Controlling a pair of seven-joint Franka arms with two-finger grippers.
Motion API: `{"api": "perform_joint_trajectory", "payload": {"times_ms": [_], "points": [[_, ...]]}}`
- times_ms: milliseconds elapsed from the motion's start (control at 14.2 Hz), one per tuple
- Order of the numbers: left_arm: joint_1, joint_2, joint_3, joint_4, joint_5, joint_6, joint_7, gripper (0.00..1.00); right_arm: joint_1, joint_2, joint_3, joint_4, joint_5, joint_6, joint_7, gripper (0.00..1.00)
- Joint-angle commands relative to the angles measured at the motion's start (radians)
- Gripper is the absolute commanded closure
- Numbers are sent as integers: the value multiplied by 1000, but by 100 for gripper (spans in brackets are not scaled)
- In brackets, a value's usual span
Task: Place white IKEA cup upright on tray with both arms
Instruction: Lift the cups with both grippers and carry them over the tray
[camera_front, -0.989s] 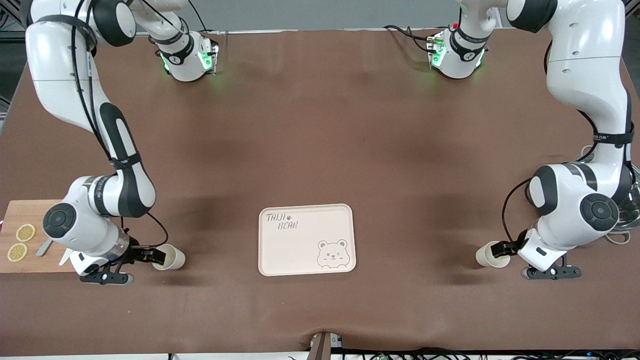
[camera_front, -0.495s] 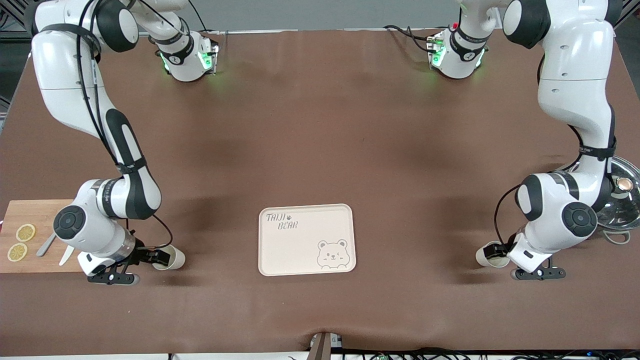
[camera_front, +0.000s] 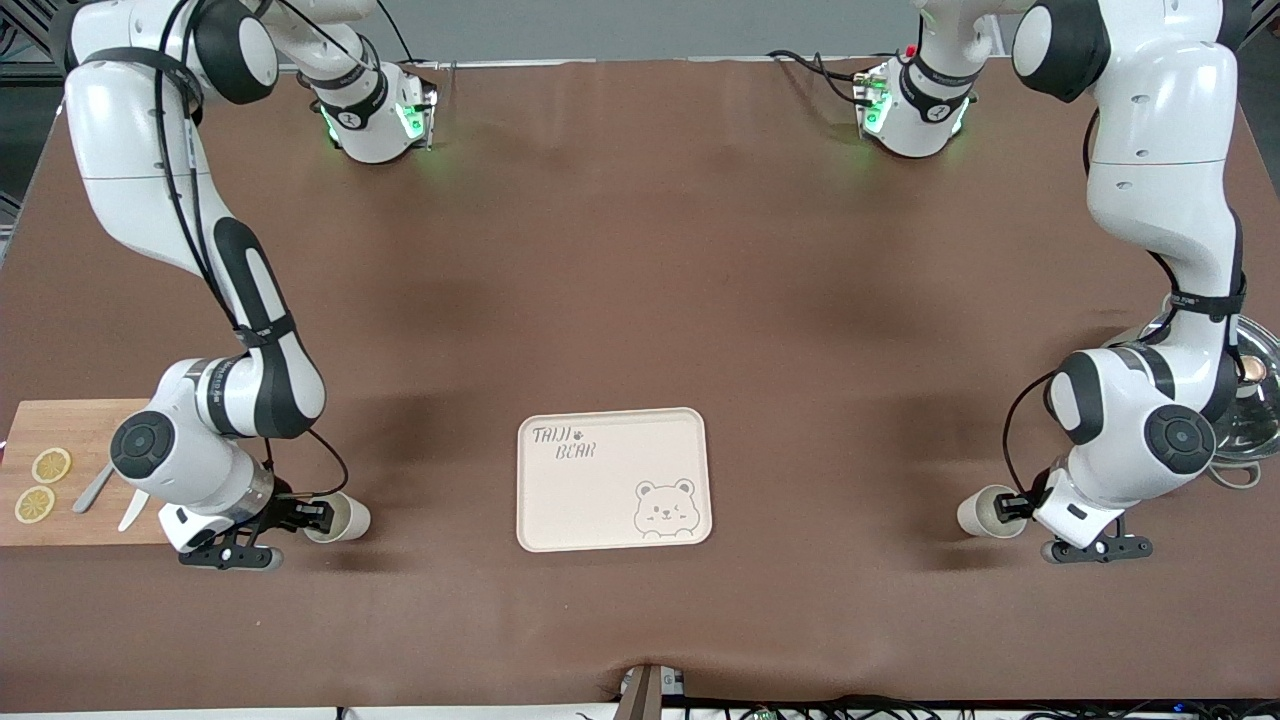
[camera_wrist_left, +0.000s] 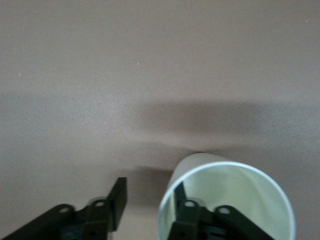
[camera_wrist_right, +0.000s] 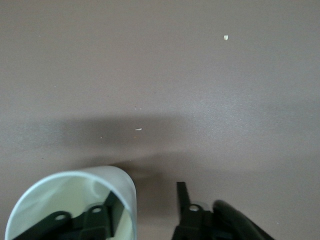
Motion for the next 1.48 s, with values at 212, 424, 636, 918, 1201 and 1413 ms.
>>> {"api": "perform_joint_trajectory", "payload": {"times_ms": [212, 424, 636, 918, 1201, 1413], "points": [[8, -65, -15, -8, -38, -43, -10, 100, 4, 11, 2, 16, 11, -3, -4, 100], [1, -128, -17, -2, -61, -120, -21, 100, 4, 11, 2, 18, 8, -4, -4, 100], [1, -157, -17, 1, -63, -126, -26, 100, 6, 8, 5, 21, 13, -12, 1, 100], [-31, -205, -15, 2, -61, -171, -104, 100, 18, -4, 32, 73, 14, -123, 49, 100], [-106, -248, -14, 2, -52, -235, -260, 100, 27, -4, 77, 200, 31, -335, 167, 100], [-209, -263, -13, 15, -45, -296, -439, 100, 96, -9, 77, 223, 30, -383, 316, 100]]}}
